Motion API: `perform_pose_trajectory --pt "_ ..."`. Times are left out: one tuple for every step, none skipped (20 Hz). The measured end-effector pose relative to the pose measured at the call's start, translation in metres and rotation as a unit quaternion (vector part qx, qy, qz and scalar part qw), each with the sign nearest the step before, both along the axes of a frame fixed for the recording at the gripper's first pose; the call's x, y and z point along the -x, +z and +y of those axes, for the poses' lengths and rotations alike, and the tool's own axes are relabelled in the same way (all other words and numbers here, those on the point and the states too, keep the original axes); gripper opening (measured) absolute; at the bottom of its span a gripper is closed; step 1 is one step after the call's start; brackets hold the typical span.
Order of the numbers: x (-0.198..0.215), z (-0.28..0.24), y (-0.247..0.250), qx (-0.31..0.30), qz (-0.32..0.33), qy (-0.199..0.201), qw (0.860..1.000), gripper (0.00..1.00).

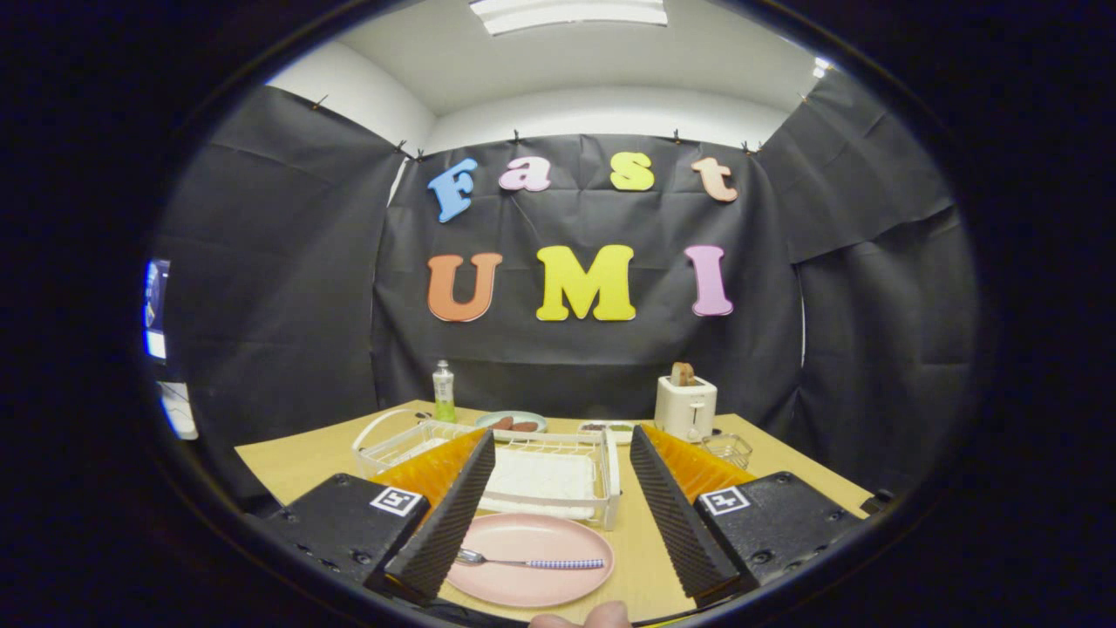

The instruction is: Take the plate from the dish rack, then take the spoon from the basket and place it into the plate.

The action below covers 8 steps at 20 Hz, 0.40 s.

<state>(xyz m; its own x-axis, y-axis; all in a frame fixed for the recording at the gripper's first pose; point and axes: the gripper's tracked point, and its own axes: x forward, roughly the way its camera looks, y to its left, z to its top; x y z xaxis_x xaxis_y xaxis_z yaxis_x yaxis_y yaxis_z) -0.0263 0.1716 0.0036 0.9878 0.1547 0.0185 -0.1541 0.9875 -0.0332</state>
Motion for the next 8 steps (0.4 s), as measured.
perform_pose_trajectory --pt "0.001 0.000 0.000 0.003 -0.004 -0.003 1.000 1.00" --pt "0.000 0.001 0.001 0.004 -0.005 -0.004 1.000 1.00" --pt "0.000 0.004 0.000 0.003 -0.005 -0.002 1.000 1.00" --pt "-0.001 0.008 0.001 0.004 -0.004 0.000 1.000 1.00" --pt "-0.001 0.008 0.001 0.005 -0.004 0.001 1.000 1.00" --pt "-0.001 0.010 0.002 0.004 -0.005 0.002 1.000 1.00" --pt "-0.001 0.012 0.001 0.004 -0.005 0.003 1.000 1.00" --pt "-0.002 0.012 0.002 0.005 -0.005 0.003 1.000 1.00"
